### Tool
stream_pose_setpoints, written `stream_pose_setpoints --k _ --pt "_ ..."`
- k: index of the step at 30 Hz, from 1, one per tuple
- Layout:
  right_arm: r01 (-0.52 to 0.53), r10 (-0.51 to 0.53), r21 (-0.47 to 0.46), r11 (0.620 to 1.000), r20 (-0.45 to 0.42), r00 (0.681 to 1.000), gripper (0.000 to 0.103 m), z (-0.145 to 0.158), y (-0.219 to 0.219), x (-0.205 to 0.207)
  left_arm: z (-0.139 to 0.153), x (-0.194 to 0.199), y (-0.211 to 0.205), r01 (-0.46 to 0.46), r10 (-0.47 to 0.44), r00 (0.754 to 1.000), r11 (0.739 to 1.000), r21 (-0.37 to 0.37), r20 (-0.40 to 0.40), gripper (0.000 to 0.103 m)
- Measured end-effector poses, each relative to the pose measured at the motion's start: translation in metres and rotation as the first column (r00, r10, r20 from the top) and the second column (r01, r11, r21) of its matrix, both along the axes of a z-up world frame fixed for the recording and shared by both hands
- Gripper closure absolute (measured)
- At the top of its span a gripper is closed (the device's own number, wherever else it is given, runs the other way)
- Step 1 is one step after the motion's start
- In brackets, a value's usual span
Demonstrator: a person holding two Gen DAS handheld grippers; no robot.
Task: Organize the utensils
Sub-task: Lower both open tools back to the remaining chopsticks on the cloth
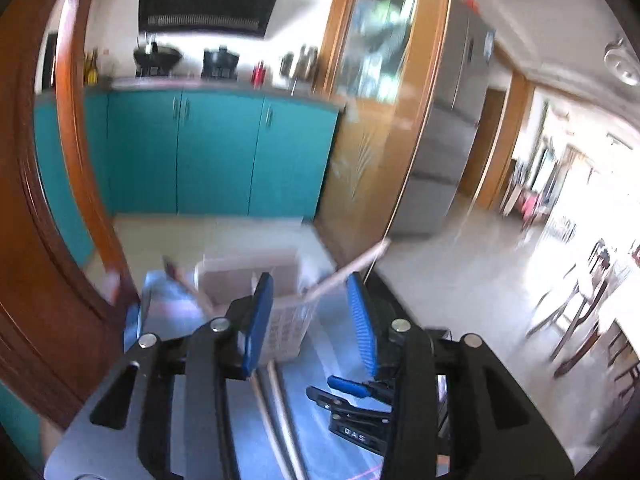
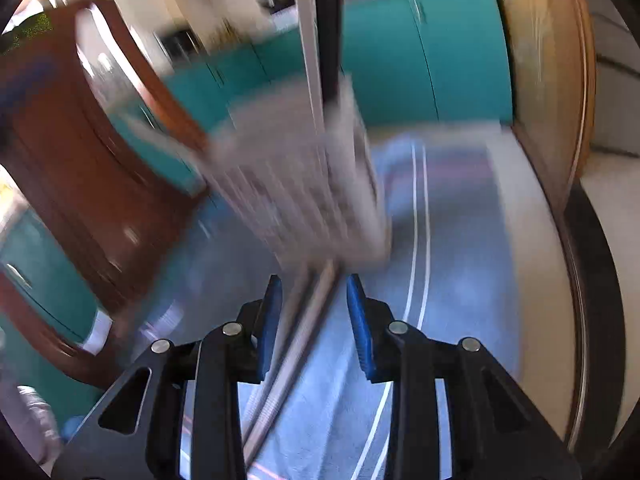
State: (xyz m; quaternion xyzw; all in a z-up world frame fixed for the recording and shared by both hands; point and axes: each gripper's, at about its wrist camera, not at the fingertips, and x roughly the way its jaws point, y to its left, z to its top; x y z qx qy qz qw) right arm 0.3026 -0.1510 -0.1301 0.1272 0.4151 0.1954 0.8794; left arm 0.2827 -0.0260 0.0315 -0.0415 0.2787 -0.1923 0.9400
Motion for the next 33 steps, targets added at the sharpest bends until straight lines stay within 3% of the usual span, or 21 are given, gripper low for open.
stream_pose_setpoints --k 3,7,12,13,14,20,25,28,33 --pt "-0.042 0.038 -0.034 0.999 -0.114 0.993 0.069 -0.029 0.024 0.009 -0.062 0.027 0.009 -0.072 0.08 0.982 0.996 0.057 -0.171 0.066" --pt "-0.075 0.056 -0.133 0.988 -0.143 0.988 0.069 -0.047 0.05 0.008 -0.111 0.045 0.018 -0.161 0.218 0.929 0.966 0.203 -0.299 0.068" --pt "-0.097 0.07 -0.265 0.959 -0.111 0.991 0.069 -0.059 0.08 0.007 -0.124 0.047 0.032 -0.197 0.27 0.904 0.952 0.235 -0.332 0.063" --pt "-0.096 0.068 -0.285 0.954 -0.106 0.992 0.071 -0.059 0.084 0.006 -0.128 0.046 0.038 -0.206 0.283 0.899 0.947 0.246 -0.335 0.063" --pt "-0.082 0.053 -0.311 0.947 -0.1 0.994 0.081 -0.06 0.087 0.005 -0.131 0.046 0.04 -0.211 0.291 0.894 0.944 0.253 -0.34 0.063" --pt "-0.015 -0.015 -0.203 0.979 -0.142 0.99 0.091 -0.057 0.065 0.014 -0.141 0.051 0.036 -0.186 0.279 0.891 0.944 0.273 -0.359 0.059" --pt "0.04 -0.048 -0.082 0.996 -0.103 0.994 0.097 -0.039 0.035 0.012 -0.146 0.047 0.026 -0.145 0.244 0.896 0.95 0.276 -0.371 0.056" --pt "0.062 -0.066 -0.062 0.996 -0.066 0.996 0.097 -0.03 0.02 0.009 -0.153 0.047 0.022 -0.127 0.231 0.892 0.953 0.274 -0.388 0.055" --pt "0.073 -0.085 -0.105 0.992 -0.122 0.989 0.097 -0.038 0.015 0.011 -0.17 0.051 0.006 -0.076 0.196 0.884 0.956 0.283 -0.425 0.055"
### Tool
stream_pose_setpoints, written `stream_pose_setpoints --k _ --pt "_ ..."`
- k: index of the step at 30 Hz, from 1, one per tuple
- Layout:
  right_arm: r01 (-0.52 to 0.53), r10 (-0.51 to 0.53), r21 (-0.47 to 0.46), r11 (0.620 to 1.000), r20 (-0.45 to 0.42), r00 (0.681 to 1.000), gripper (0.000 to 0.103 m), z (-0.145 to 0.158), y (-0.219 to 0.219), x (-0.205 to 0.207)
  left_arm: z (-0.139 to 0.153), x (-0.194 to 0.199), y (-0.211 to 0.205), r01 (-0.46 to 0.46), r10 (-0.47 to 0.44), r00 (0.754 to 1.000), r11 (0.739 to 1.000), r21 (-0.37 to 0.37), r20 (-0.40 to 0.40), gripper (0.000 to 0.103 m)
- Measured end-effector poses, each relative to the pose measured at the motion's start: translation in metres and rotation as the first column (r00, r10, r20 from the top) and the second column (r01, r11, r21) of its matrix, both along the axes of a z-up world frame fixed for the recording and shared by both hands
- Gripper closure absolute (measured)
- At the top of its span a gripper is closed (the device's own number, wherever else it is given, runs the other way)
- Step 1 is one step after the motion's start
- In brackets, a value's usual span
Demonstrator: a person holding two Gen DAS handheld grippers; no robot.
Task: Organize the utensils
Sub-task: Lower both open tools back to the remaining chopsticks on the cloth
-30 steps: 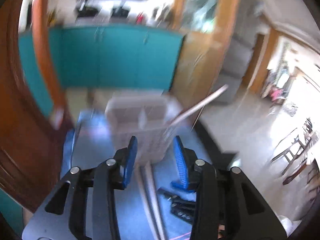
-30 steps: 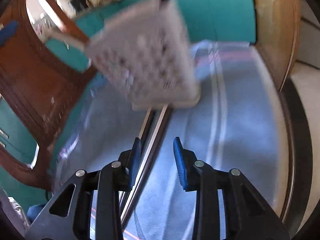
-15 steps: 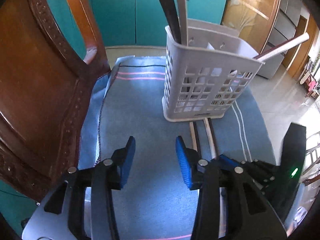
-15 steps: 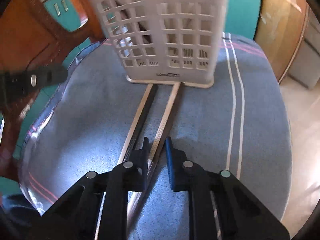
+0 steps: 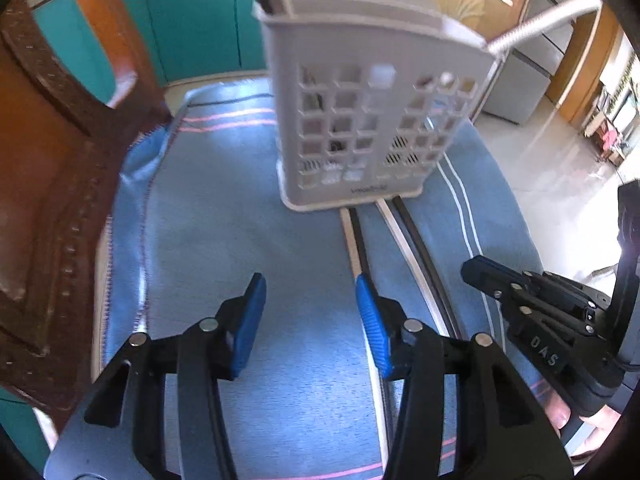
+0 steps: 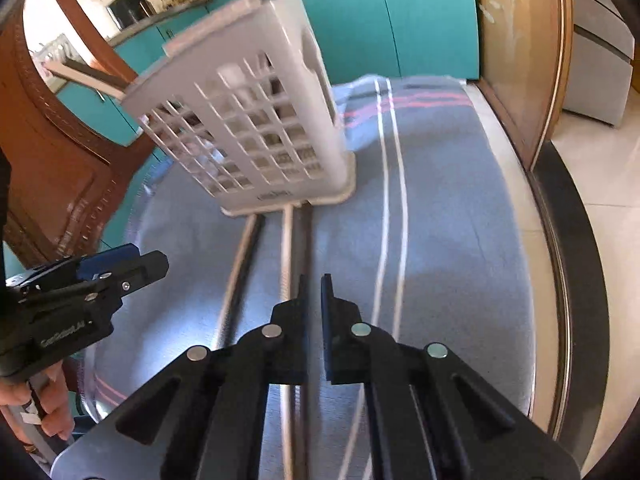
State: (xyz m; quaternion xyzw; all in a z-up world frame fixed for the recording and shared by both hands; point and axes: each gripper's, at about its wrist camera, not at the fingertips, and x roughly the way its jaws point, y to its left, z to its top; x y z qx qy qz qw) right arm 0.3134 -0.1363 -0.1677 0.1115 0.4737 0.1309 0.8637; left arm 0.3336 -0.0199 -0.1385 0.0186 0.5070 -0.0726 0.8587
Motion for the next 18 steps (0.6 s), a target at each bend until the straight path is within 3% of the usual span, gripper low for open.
stream_pose_setpoints --k 8,14,18 --pt "0.012 -0.013 -0.01 1.0 -0.025 1.0 0.09 -0.009 -0.007 0.001 -0.039 0.0 -0.023 0.065 -0.059 0.995 0.994 0.082 -0.074 0.054" --pt "0.031 -0.031 -0.001 1.0 -0.032 0.999 0.09 -0.009 -0.014 0.002 -0.044 -0.003 -0.024 0.081 -0.077 0.994 0.995 0.053 -0.082 0.054" --pt "0.031 -0.031 -0.001 1.0 -0.033 0.999 0.089 -0.009 -0.015 0.002 -0.053 -0.003 -0.026 0.075 -0.069 0.994 0.994 0.077 -0.084 0.051"
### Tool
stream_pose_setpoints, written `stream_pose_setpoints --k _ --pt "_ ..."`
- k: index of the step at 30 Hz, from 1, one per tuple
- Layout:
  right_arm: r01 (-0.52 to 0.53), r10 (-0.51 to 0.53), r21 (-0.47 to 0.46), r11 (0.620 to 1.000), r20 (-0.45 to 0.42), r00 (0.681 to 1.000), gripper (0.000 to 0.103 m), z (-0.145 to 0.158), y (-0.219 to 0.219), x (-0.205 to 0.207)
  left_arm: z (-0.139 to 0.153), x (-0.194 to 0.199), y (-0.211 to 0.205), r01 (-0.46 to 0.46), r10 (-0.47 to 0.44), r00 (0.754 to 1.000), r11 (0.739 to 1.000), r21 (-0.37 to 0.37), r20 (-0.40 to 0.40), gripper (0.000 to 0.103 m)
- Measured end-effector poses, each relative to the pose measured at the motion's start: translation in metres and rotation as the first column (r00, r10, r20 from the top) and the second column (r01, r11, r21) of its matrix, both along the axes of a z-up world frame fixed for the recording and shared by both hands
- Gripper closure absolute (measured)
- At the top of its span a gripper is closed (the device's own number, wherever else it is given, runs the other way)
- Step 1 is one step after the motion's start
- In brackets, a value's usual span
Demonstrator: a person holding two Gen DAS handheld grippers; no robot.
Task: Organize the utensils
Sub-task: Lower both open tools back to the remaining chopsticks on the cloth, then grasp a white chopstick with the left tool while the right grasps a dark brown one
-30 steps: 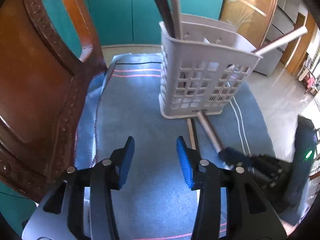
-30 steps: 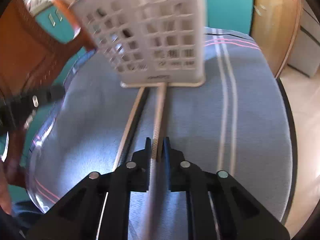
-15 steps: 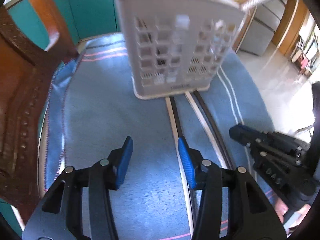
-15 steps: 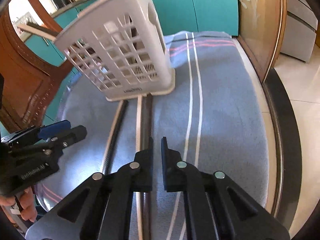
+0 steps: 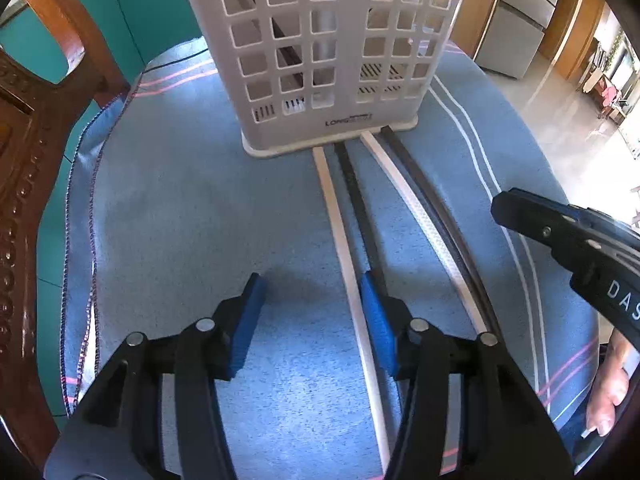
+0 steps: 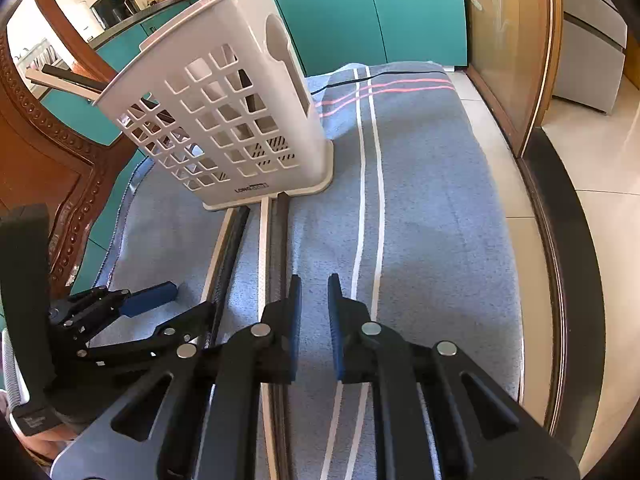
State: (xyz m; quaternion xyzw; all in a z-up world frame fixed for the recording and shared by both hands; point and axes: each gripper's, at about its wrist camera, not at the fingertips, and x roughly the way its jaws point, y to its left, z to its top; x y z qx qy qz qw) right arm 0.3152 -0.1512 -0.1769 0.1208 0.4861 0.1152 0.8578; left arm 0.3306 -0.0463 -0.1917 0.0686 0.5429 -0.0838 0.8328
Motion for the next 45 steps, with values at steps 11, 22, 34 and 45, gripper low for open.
stream_pose_setpoints --k 11,22,34,45 --pt "-0.071 0.071 -0.007 0.997 -0.002 0.997 0.081 -0.005 0.015 0.0 0.006 0.0 0.007 -0.018 0.017 1.0 1.0 -0.023 -0.011 0.091" --pt "-0.107 0.107 -0.142 0.984 -0.008 0.994 0.086 -0.018 0.038 0.002 0.01 0.0 0.025 -0.046 0.046 0.999 0.999 -0.025 -0.005 0.087" --pt "-0.135 0.128 -0.078 0.988 -0.091 0.988 0.086 -0.014 0.012 -0.023 0.021 -0.019 0.036 -0.004 0.001 0.999 0.998 -0.067 -0.042 0.086" --pt "-0.168 0.147 -0.224 0.96 -0.106 0.983 0.079 -0.014 0.048 0.023 0.014 0.015 0.02 -0.04 0.04 0.999 0.999 -0.022 -0.035 0.076"
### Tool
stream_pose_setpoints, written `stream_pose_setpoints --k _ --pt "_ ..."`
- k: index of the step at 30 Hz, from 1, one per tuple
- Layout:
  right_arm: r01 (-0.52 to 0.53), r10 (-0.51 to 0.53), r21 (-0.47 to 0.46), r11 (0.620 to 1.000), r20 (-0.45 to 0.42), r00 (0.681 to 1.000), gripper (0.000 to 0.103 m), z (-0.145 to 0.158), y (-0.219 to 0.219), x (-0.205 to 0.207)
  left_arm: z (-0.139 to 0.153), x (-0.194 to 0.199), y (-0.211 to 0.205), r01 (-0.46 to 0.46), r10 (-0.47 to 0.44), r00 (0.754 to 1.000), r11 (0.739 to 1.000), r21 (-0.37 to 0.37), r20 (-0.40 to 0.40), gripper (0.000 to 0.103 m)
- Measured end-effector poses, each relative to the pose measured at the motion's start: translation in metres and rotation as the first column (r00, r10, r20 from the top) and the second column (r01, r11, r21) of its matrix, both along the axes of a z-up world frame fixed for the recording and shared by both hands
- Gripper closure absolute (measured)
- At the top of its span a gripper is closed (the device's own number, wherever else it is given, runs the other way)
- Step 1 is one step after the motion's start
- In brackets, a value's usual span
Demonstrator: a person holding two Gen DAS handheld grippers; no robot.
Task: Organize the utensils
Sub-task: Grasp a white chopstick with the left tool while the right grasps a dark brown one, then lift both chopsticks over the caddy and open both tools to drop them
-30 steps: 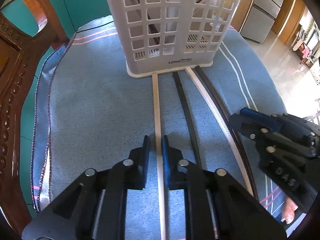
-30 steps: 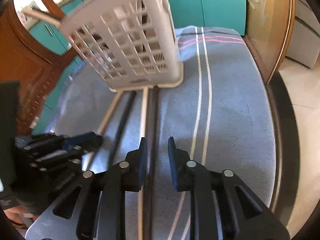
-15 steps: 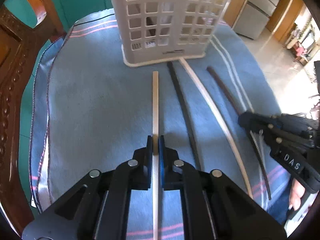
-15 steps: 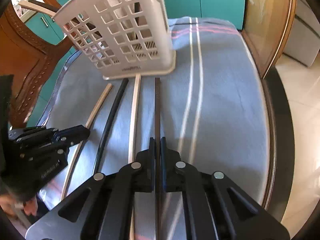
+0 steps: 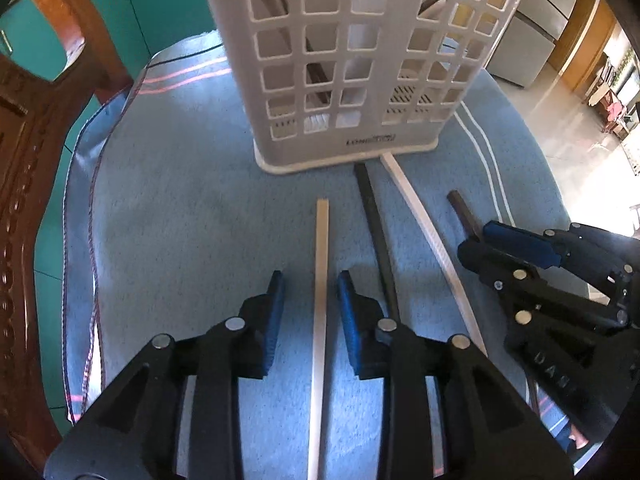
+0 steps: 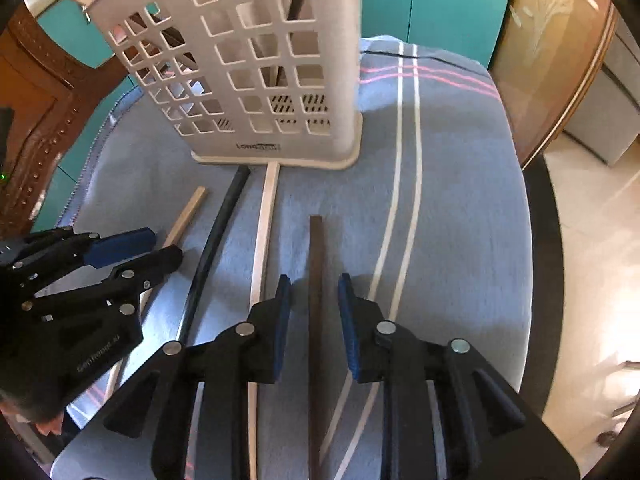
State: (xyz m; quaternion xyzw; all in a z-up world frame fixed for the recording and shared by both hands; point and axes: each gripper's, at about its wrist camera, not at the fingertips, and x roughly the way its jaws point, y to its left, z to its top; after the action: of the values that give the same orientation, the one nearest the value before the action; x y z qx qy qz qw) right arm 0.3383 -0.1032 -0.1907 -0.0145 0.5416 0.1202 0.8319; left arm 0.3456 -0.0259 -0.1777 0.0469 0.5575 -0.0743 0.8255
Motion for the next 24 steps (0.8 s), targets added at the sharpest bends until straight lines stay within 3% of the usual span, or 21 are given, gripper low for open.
stream_pose_setpoints --k 2,3,7,12,20,24 --pt "-0.01 0.01 -0.013 1.0 0.015 1.0 0.096 0.0 0.003 0.0 0.001 0.0 -0.004 0.01 -0.01 1.0 1.0 -0.012 0.002 0.093" --pt "-0.009 0.009 -0.007 1.0 0.017 1.0 0.096 0.0 0.002 -0.002 0.002 0.003 -0.007 0.013 -0.013 1.0 1.0 -0.012 0.003 0.096" --pt "-0.014 0.013 0.072 0.997 0.01 1.0 0.096 0.005 -0.012 -0.009 0.014 -0.003 -0.01 0.014 -0.012 0.999 0.999 -0.032 0.037 0.096" --pt "-0.036 0.016 0.165 0.986 0.12 0.993 0.096 0.05 -0.036 -0.031 0.062 -0.027 -0.007 0.032 -0.016 0.989 0.994 -0.1 0.149 0.096" --pt "-0.072 -0.031 0.319 0.945 0.305 0.952 0.096 0.133 -0.079 -0.084 0.145 -0.077 0.013 0.058 0.01 0.934 0.982 -0.179 0.357 0.096" --pt "-0.089 -0.059 0.363 0.927 0.378 0.924 0.096 0.168 -0.085 -0.089 0.187 -0.086 0.019 0.067 0.028 0.896 0.978 -0.196 0.444 0.096"
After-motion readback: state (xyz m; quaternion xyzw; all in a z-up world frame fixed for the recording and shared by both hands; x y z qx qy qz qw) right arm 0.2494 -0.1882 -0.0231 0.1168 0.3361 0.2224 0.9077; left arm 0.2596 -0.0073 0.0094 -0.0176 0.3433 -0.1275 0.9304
